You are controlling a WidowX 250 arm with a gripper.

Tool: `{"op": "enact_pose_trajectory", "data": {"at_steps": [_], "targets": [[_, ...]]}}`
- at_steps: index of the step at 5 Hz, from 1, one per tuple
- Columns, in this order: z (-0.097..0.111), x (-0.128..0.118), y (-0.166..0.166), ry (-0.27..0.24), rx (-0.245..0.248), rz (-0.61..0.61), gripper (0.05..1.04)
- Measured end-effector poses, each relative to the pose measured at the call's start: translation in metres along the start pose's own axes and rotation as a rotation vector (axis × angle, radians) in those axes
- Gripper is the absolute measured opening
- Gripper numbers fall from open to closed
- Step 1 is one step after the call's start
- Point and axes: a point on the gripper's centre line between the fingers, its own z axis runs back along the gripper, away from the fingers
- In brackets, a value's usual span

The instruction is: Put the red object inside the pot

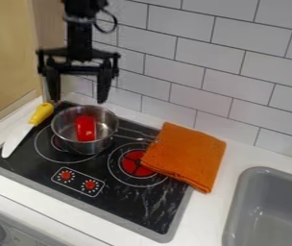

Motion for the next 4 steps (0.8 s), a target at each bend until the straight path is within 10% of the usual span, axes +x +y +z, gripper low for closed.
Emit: {"op": "enact_pose_trajectory", "data": {"at_steps": [2, 4], "targets": [[0.003, -0.031, 0.024, 0.021, 0.087, -0.203, 1.001], [0.023, -0.093, -0.049, -0.020, 0.120, -0.481, 1.001]]}}
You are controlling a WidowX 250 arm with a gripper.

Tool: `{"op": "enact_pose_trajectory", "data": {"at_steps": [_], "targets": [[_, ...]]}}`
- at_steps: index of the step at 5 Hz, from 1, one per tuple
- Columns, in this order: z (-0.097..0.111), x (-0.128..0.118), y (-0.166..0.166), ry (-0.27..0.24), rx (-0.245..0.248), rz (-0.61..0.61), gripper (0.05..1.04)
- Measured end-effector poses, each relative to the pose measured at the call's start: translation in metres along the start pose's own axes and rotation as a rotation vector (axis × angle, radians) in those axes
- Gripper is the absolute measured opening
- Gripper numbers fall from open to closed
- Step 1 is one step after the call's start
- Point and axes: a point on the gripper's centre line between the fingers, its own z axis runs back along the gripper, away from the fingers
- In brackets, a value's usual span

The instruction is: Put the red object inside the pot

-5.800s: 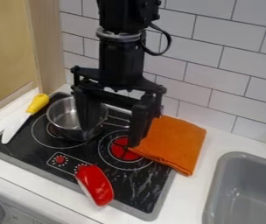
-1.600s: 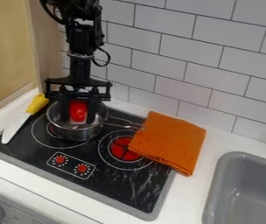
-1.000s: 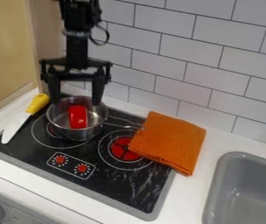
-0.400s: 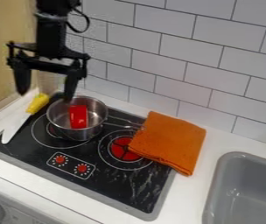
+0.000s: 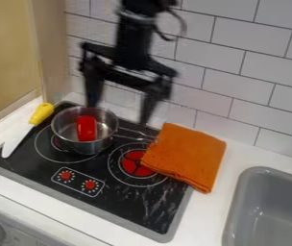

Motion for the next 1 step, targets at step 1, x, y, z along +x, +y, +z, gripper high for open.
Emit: {"op": "enact_pose_trajectory", "data": {"at_steps": [1], "targets": [[0.0260, 0.0127, -0.0339, -0.083, -0.021, -0.032, 1.001]]}}
